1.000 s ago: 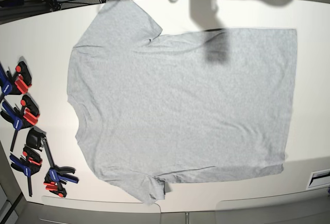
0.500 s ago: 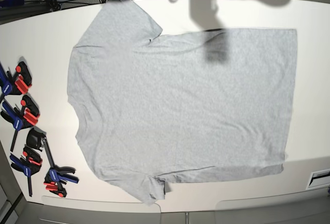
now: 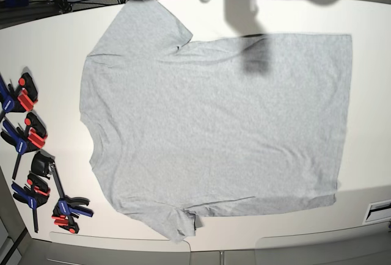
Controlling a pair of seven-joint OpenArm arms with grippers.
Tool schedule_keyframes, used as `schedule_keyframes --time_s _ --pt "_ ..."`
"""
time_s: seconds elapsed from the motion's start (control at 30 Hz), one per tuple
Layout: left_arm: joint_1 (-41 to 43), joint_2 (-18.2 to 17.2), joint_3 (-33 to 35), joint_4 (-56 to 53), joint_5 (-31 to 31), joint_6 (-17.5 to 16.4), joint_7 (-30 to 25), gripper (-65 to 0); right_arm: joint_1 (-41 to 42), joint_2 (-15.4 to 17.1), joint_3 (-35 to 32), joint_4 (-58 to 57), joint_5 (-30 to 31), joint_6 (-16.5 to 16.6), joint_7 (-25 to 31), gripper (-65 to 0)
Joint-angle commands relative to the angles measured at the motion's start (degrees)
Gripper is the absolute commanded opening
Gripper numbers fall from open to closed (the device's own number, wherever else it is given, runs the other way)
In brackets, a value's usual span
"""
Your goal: Fold the T-shirt properly
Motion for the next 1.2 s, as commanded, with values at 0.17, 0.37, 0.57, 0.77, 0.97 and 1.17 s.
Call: schedule_keyframes --time_s 0.17,0.37,0.57,0.77,0.97,1.17 --pt "1.1 -0.3 -10.8 9.1 -13.2 -12.7 3.5 -65.0 -0.3 0.3 13.4 6.3 14.9 5.0 -3.7 -65.0" --pt "1.1 0.2 -13.7 9.9 -13.3 -13.7 -1.7 -65.0 8.6 -1.7 21.5 5.9 16.8 4.0 -9.6 -65.0" --pt "-1.0 3.6 -13.6 9.9 -12.9 -13.7 0.3 -65.0 20.5 -4.5 21.8 5.9 8.8 -1.9 -9.0 -42.7" --pt "-2.8 3.7 -13.6 9.9 -12.9 -13.7 2.0 -65.0 28.2 -4.9 21.8 5.9 -2.2 -1.6 -13.5 -41.8" --pt "-3.2 3.3 -13.6 9.9 -12.9 -13.7 1.9 -65.0 34.9 -3.3 18.9 5.9 -6.6 -1.7 -18.4 -34.9" --pt "-3.2 1.6 -13.6 9.9 -12.9 -13.7 1.9 -65.0 38.9 -3.2 13.1 2.7 -11.6 -1.7 -19.1 -34.8"
